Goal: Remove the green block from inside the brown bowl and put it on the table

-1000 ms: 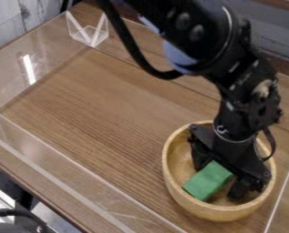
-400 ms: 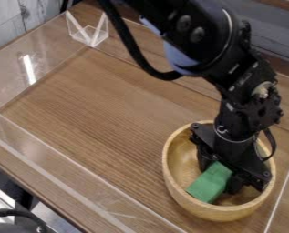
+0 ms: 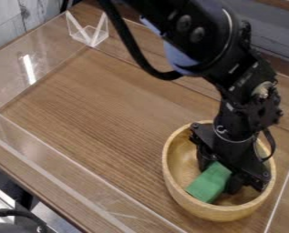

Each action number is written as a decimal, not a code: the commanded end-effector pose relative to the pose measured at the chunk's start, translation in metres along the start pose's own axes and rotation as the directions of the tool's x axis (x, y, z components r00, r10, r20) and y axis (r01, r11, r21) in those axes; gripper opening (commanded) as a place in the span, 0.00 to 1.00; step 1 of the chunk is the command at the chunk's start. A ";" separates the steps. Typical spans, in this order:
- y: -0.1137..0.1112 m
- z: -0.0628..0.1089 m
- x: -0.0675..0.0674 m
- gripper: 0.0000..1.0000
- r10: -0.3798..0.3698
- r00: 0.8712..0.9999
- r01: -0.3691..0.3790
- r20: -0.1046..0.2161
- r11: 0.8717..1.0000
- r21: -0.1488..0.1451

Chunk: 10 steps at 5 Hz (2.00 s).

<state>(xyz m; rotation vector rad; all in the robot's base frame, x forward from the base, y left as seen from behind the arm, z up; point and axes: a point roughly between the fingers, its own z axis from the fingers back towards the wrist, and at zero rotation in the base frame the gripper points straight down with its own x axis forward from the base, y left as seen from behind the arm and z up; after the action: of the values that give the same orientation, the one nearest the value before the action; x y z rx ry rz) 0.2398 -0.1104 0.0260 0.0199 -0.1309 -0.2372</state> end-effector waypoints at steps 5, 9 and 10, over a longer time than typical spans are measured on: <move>0.004 0.014 0.007 0.00 -0.024 0.999 0.024 0.036 1.000 0.005; 0.007 0.014 0.006 0.00 -0.042 0.998 0.042 0.038 0.999 0.011; 0.008 0.013 0.005 0.00 -0.046 0.998 0.046 0.039 0.999 0.012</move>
<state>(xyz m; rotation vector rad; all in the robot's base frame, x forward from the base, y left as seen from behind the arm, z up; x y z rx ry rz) 0.2375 -0.1032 0.0263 0.0442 -0.1148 -0.2897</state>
